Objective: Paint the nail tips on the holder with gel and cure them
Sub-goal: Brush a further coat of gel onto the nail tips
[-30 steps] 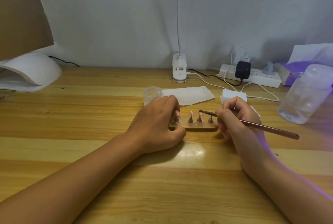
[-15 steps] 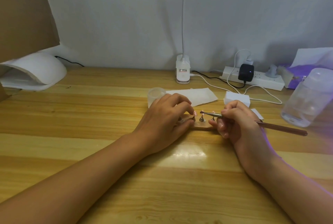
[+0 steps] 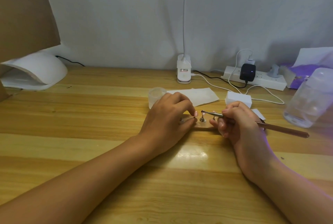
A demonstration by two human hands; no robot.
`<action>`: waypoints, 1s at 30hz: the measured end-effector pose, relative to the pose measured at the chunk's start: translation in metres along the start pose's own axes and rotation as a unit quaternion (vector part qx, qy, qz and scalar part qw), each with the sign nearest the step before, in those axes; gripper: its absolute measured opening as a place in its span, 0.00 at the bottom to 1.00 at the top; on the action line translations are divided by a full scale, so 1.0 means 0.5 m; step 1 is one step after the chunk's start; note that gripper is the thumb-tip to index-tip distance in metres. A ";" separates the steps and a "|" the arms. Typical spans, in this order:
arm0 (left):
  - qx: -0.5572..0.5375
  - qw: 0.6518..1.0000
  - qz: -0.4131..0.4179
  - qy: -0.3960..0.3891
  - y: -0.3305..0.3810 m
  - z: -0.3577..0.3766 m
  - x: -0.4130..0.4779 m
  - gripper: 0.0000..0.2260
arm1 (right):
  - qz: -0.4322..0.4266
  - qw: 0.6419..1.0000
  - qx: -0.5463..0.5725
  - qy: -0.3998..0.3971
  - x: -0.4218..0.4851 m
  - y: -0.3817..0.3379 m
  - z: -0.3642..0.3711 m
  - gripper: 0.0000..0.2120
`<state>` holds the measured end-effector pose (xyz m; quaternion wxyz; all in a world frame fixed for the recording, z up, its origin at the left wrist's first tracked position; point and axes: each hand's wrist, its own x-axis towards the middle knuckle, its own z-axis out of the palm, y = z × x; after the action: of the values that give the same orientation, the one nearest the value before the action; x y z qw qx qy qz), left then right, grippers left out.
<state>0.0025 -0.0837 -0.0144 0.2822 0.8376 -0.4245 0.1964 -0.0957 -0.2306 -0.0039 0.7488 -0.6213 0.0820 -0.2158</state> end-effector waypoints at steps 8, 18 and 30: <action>0.031 0.997 0.065 0.032 0.006 -0.005 -0.006 0.04 | -0.044 0.998 -0.033 -0.010 -0.008 0.003 0.006 0.05; -0.006 0.996 0.061 0.066 0.001 -0.008 -0.005 0.02 | -0.053 0.995 -0.081 -0.020 -0.017 -0.003 0.003 0.03; -0.017 0.994 0.083 0.063 -0.002 -0.006 -0.005 0.02 | -0.042 0.994 -0.082 -0.059 -0.018 -0.009 0.007 0.07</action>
<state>0.0015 -0.0796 -0.0140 0.3050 0.7808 -0.4771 0.2640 -0.1032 -0.2244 -0.0002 0.6894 -0.6948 0.0291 -0.2028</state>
